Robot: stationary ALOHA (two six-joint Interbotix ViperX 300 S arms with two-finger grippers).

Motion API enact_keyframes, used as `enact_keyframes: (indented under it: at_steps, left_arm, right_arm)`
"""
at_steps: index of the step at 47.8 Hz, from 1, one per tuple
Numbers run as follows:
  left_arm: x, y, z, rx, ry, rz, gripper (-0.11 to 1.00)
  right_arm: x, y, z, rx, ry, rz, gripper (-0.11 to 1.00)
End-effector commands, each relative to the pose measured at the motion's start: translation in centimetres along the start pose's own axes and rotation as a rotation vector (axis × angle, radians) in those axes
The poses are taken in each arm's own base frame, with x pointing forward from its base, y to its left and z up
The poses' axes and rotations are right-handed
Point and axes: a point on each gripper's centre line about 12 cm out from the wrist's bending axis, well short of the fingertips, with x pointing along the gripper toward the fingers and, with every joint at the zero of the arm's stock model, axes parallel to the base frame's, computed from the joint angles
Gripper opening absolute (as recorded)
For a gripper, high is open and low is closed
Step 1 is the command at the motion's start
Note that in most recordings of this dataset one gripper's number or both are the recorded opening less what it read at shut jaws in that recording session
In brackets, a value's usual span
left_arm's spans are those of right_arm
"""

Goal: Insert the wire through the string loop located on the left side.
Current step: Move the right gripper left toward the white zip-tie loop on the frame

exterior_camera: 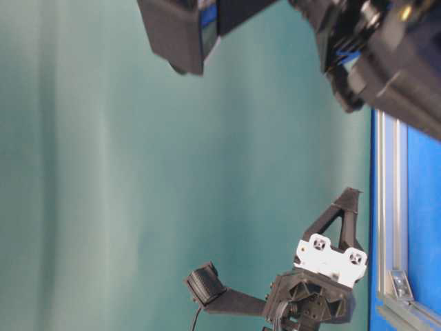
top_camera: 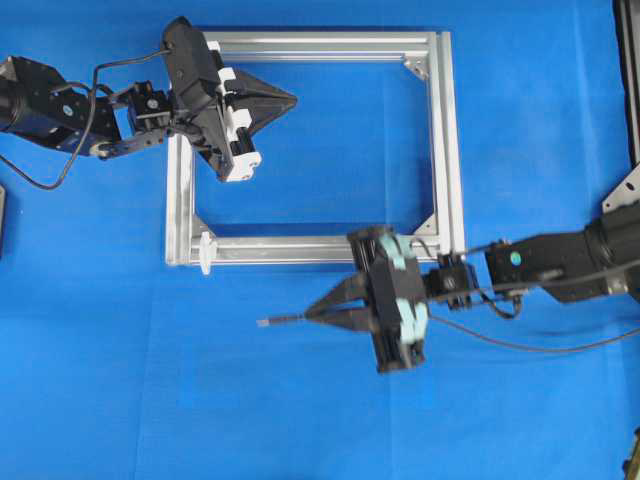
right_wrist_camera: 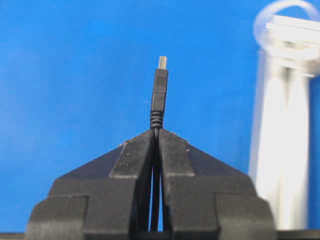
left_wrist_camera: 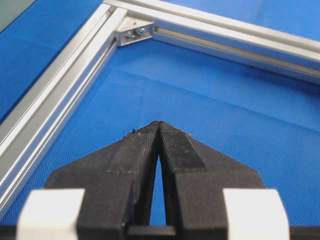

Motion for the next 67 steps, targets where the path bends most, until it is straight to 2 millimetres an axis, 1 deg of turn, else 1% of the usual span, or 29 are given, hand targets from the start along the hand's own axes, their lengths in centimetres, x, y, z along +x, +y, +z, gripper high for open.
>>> enact_keyframes:
  at_steps: [1, 10, 17, 20, 38, 45, 55, 67]
  left_arm:
    - [-0.3, -0.1, 1.8, -0.001, -0.054, -0.005, 0.00]
    - [-0.2, -0.1, 1.7, -0.003, -0.052, -0.005, 0.00]
    - [-0.3, -0.1, 1.8, -0.006, -0.052, -0.005, 0.00]
    - [-0.3, -0.1, 1.7, -0.006, -0.052, -0.005, 0.00]
    - [-0.2, -0.1, 1.9, -0.005, -0.055, -0.006, 0.00]
    - [-0.2, -0.1, 1.9, -0.005, -0.055, -0.006, 0.00]
    - [-0.2, -0.1, 1.9, -0.006, -0.057, -0.005, 0.00]
    - [-0.3, -0.1, 1.8, -0.006, -0.054, -0.006, 0.00]
  right_arm:
    - [-0.5, -1.2, 1.5, 0.014, -0.044, -0.027, 0.00]
    - [-0.8, -4.3, 1.8, 0.023, -0.052, -0.100, 0.00]
    - [-1.0, -6.0, 2.0, 0.024, -0.056, -0.140, 0.00]
    - [-1.0, -6.4, 2.0, 0.026, -0.057, -0.150, 0.00]
    - [-1.0, -6.5, 2.0, 0.016, -0.052, -0.148, 0.00]
    - [-0.8, -6.4, 2.1, 0.016, -0.053, -0.147, 0.00]
    - [0.4, -6.2, 2.5, 0.014, -0.046, -0.139, 0.00]
    - [2.0, -6.3, 3.0, 0.014, -0.048, -0.138, 0.00]
